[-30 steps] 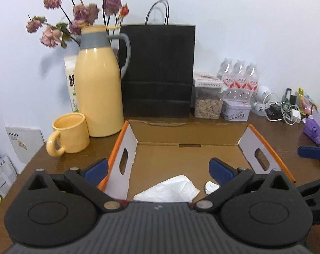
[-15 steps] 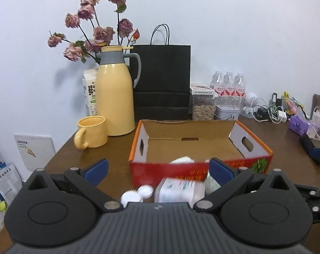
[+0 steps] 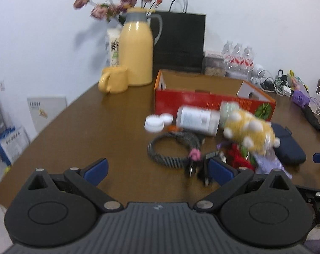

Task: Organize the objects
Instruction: 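Move both tools back over the table toward the remaining items, then grasp the black cable bundle with the left tool while the right tool grasps the white cap, then carry the cable bundle and white cap into the box and release both, then return both tools to the table toward the braided cable and navy pouch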

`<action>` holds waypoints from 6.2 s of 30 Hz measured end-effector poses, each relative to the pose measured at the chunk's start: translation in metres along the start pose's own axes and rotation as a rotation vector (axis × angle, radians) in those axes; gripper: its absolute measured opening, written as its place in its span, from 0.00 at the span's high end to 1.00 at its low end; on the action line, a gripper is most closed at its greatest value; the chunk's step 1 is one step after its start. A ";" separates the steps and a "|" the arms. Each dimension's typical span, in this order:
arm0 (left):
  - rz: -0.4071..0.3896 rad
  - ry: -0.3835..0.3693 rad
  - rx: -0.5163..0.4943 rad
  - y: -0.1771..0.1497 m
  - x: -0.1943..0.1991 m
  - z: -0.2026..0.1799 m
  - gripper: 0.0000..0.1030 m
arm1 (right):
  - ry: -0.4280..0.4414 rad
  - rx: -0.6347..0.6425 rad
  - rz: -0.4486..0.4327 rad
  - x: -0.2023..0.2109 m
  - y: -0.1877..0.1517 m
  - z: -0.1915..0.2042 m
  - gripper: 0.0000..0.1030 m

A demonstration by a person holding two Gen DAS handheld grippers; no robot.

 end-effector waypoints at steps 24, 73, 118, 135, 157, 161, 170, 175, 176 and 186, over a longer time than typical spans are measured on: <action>0.076 -0.051 0.052 -0.027 -0.013 -0.003 0.00 | 0.126 -0.015 0.037 -0.024 -0.005 0.040 0.63; 0.102 -0.135 -0.123 -0.010 -0.084 -0.075 0.60 | 0.104 -0.132 -0.114 -0.016 0.006 -0.021 0.63; -0.095 -0.068 -0.045 0.182 -0.162 -0.074 0.60 | -0.078 -0.114 -0.187 -0.144 0.176 -0.068 0.63; 0.110 0.043 -0.030 0.156 -0.249 -0.071 0.59 | -0.181 -0.164 0.131 -0.259 0.148 -0.082 0.62; 0.022 0.045 -0.019 0.166 -0.213 -0.065 0.00 | -0.194 -0.152 0.111 -0.229 0.155 -0.079 0.00; -0.019 0.024 -0.032 0.165 -0.191 -0.064 0.00 | -0.186 -0.119 0.059 -0.207 0.158 -0.078 0.00; -0.116 -0.009 -0.083 0.151 -0.126 -0.054 0.00 | -0.173 -0.091 -0.032 -0.143 0.152 -0.079 0.00; -0.138 -0.014 -0.113 0.135 -0.094 -0.043 0.00 | -0.182 -0.070 -0.040 -0.110 0.134 -0.080 0.00; -0.138 -0.021 -0.116 0.131 -0.089 -0.041 0.00 | -0.181 -0.065 -0.038 -0.103 0.129 -0.079 0.00; -0.101 -0.053 -0.108 0.076 -0.048 -0.017 0.00 | -0.156 -0.065 0.044 -0.063 0.065 -0.073 0.00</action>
Point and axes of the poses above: each gripper's, at about its wrist camera, not at the fingertips, and x roughly against the way its jaws point, z to its left, y to its top, the point moved 5 cm from there along -x, roughly the way its jaws point, and after that the axes turned 7 degrees about -y, right-handed, at the moved point
